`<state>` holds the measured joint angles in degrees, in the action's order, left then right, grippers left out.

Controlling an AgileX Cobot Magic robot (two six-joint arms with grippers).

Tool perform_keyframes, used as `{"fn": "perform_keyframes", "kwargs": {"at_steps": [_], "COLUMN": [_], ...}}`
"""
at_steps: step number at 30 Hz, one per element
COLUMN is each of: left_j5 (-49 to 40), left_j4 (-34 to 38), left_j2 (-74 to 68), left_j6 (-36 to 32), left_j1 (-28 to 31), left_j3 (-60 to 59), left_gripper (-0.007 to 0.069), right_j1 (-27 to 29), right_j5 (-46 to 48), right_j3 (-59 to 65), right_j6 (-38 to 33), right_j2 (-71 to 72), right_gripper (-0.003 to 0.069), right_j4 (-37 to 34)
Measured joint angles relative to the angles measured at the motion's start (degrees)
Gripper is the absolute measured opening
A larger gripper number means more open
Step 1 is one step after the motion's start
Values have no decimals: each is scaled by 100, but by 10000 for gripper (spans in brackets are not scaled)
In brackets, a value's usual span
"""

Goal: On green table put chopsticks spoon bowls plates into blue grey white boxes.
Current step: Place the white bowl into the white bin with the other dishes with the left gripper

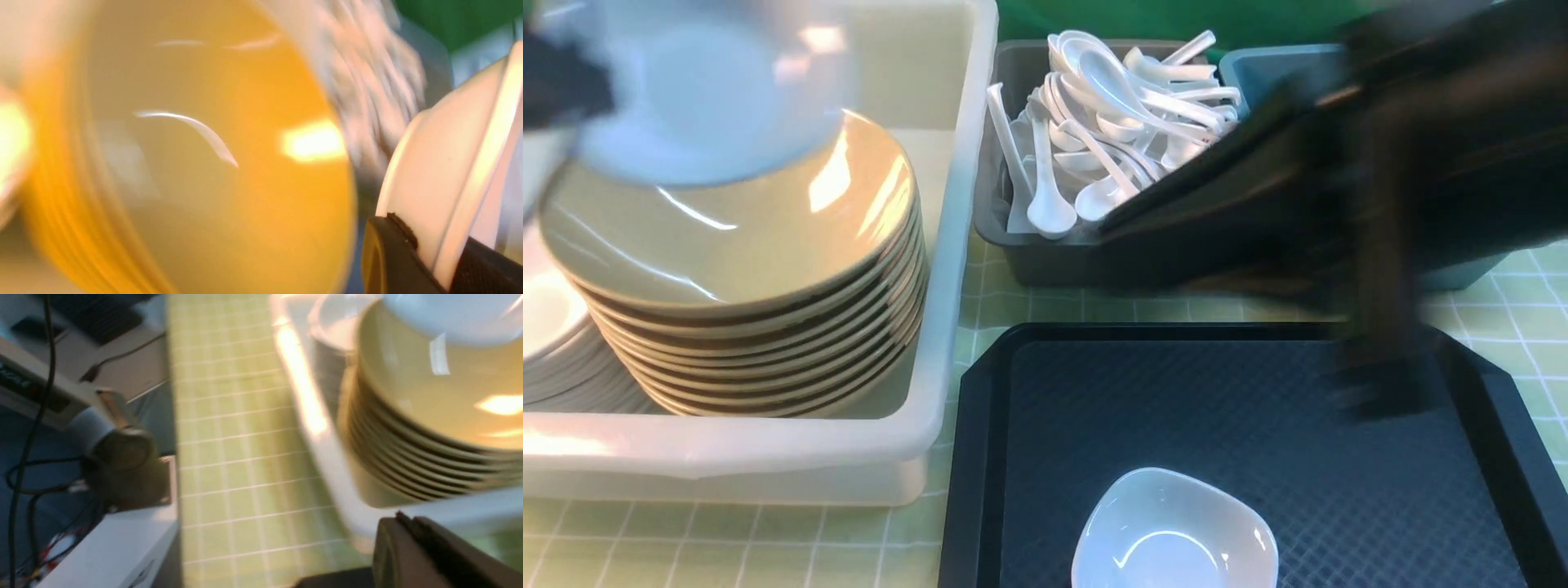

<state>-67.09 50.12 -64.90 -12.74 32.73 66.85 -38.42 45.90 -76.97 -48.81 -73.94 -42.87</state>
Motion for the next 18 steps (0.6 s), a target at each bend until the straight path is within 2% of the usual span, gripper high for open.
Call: {"fn": "perform_keyframes", "kwargs": {"at_steps": [5,8,10,13,15,16,18], "left_j5": [422,439,562,664,683,763,943], "left_j4": [1250,1481,1639,1421,1187,714,207], "left_j2": [-176,-484,-779,-1021,-1104,-1223,-1312], "left_j6": [-6,5,5,-25,-6,84,362], "left_j1": [1013,1492,2034,2377,2362,2258,2066], "left_j3": [-619,-652,-639,-607,-621,-682,-784], "left_gripper": [15,15,15,15,15,15,15], "right_j1": [-269,-269,-269,-269,-269,-269,-269], "right_j5": [-14,-14,-56,-159,-210,-248,-262], "right_j3": [-430,-574,-610,-644,-643,-643,-643], "right_j6": [-63,-68,-83,-94,-100,-106,-106], "right_j2": [-662,-828,-862,-862,-862,-864,-864], "right_gripper": [24,24,24,24,24,24,26], "right_j4": [0,5,32,62,68,78,90]}}
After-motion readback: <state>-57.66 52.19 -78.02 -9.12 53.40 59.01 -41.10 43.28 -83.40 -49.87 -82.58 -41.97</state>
